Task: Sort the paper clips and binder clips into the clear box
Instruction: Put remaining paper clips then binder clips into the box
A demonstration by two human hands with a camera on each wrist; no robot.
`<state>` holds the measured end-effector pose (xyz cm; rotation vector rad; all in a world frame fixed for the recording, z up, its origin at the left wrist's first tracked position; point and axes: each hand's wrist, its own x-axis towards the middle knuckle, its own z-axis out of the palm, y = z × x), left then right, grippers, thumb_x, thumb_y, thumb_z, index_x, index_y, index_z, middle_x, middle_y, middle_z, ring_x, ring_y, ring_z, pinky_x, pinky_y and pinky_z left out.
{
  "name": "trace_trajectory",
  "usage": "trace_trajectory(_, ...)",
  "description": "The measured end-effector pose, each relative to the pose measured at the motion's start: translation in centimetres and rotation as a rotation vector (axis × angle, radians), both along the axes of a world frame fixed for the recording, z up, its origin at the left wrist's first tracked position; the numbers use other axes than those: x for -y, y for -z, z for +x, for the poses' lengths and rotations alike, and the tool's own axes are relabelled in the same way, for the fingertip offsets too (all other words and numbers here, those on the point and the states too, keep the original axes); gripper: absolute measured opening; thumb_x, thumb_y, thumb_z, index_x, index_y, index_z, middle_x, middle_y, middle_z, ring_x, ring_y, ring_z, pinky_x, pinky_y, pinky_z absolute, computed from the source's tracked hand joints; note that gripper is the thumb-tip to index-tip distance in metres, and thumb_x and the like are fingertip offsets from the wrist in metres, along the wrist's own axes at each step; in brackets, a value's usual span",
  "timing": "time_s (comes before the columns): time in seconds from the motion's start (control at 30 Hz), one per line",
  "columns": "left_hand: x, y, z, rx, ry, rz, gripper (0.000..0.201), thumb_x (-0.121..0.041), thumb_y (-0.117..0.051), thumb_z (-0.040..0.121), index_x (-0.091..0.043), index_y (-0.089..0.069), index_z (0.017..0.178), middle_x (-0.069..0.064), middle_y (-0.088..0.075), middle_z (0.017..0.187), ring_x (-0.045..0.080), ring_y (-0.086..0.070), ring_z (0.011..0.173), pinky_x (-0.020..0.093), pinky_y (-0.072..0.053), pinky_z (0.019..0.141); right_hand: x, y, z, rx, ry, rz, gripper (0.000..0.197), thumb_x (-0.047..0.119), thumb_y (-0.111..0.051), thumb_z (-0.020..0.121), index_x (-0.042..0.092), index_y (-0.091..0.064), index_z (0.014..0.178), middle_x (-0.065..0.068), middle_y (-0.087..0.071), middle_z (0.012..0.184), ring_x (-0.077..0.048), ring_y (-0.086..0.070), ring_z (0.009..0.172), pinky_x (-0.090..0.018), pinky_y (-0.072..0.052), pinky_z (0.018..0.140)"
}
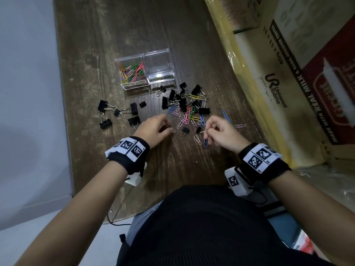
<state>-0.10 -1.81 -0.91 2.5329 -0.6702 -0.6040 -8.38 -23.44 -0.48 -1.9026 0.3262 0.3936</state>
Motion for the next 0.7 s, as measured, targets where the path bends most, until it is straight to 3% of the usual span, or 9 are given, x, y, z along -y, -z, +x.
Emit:
trace_trajectory(0.1, 0.0, 0.8, 0.3, 0.048, 0.069, 0.064, 0.02, -0.032, -0.057, 0.088, -0.015, -0.055, 0.098, -0.003, -0.048, 0.091, 0.013, -0.045, 0.083, 0.027, -0.038, 0.073, -0.6, 0.4, -0.5, 0.023, -0.017, -0.035, 0.028, 0.001, -0.049, 0.089, 0.018, -0.046, 0.066, 0.003, -0.05, 0.06, 0.003, -0.044, 0.044, -0.014, -0.035, 0.051)
trace_trajectory(0.23, 0.3, 0.8, 0.4, 0.053, 0.086, 0.083, 0.018, -0.029, -0.055, 0.089, -0.012, -0.053, 0.092, -0.002, -0.041, 0.089, 0.013, -0.043, 0.082, 0.027, -0.037, 0.073, -1.2, 1.1, -0.7, 0.059, -0.061, -0.279, 0.037, 0.019, -0.066, 0.083, 0.019, -0.04, 0.057, 0.001, -0.047, 0.059, -0.007, -0.04, 0.052, -0.019, -0.033, 0.053)
trace_trajectory(0.3, 0.5, 0.6, 0.3, 0.044, 0.089, 0.048, 0.014, -0.027, -0.053, 0.09, -0.015, -0.048, 0.086, -0.003, -0.045, 0.085, 0.012, -0.045, 0.077, 0.023, -0.036, 0.069, -1.4, 1.3, -0.4, 0.059, -0.046, -0.303, 0.036, 0.017, -0.067, 0.081, 0.021, -0.039, 0.059, 0.001, -0.048, 0.06, -0.011, -0.042, 0.054, -0.026, -0.036, 0.057)
trace_trajectory(0.37, 0.6, 0.4, 0.3, -0.076, 0.005, -0.074, 0.009, -0.021, -0.052, 0.091, -0.017, -0.046, 0.087, -0.008, -0.053, 0.076, 0.008, -0.05, 0.067, 0.019, -0.037, 0.065, -1.3, 1.2, -0.1, 0.045, 0.01, -0.181, 0.029, 0.01, -0.064, 0.083, 0.022, -0.043, 0.067, 0.003, -0.048, 0.059, -0.009, -0.044, 0.051, -0.027, -0.038, 0.058)
trace_trajectory(0.43, 0.7, 0.4, 0.6, -0.247, -0.093, -0.237, 0.005, -0.013, -0.05, 0.092, -0.017, -0.048, 0.094, -0.007, -0.061, 0.075, 0.006, -0.055, 0.063, 0.022, -0.045, 0.068, -1.1, 1.2, 0.1, 0.013, 0.029, -0.068, 0.02, 0.005, -0.059, 0.087, 0.022, -0.049, 0.081, 0.003, -0.053, 0.059, -0.001, -0.046, 0.04, -0.026, -0.039, 0.053)
trace_trajectory(0.53, 1.3, 0.6, 1.2, -0.406, -0.187, -0.327, 0.019, -0.002, -0.039, 0.093, -0.019, -0.049, 0.092, -0.004, -0.057, 0.073, 0.012, -0.053, 0.059, 0.021, -0.045, 0.065, -0.5, 1.3, 0.2, -0.026, -0.016, -0.057, 0.02, -0.001, -0.048, 0.09, 0.016, -0.056, 0.095, 0.003, -0.062, 0.069, 0.003, -0.051, 0.039, -0.021, -0.045, 0.052)
trace_trajectory(0.63, 2.5, 0.2, 1.6, -0.505, -0.285, -0.334, 0.027, -0.005, -0.037, 0.092, -0.023, -0.047, 0.075, -0.003, -0.048, 0.068, 0.011, -0.047, 0.057, 0.014, -0.037, 0.05, -0.7, 0.8, 0.2, -0.061, 0.116, 0.082, 0.032, -0.008, -0.035, 0.089, 0.013, -0.054, 0.076, -0.003, -0.056, 0.065, -0.002, -0.049, 0.039, -0.013, -0.035, 0.037)
trace_trajectory(0.7, 3.2, 0.1, 1.9, -0.501, -0.291, -0.308, 0.023, -0.018, -0.043, 0.093, -0.022, -0.047, 0.07, -0.003, -0.045, 0.066, 0.011, -0.044, 0.058, 0.02, -0.035, 0.052, -0.9, 0.3, 0.3, -0.083, 0.241, 0.225, 0.035, -0.008, -0.029, 0.088, 0.012, -0.048, 0.067, -0.008, -0.05, 0.061, -0.01, -0.043, 0.038, -0.013, -0.024, 0.032)
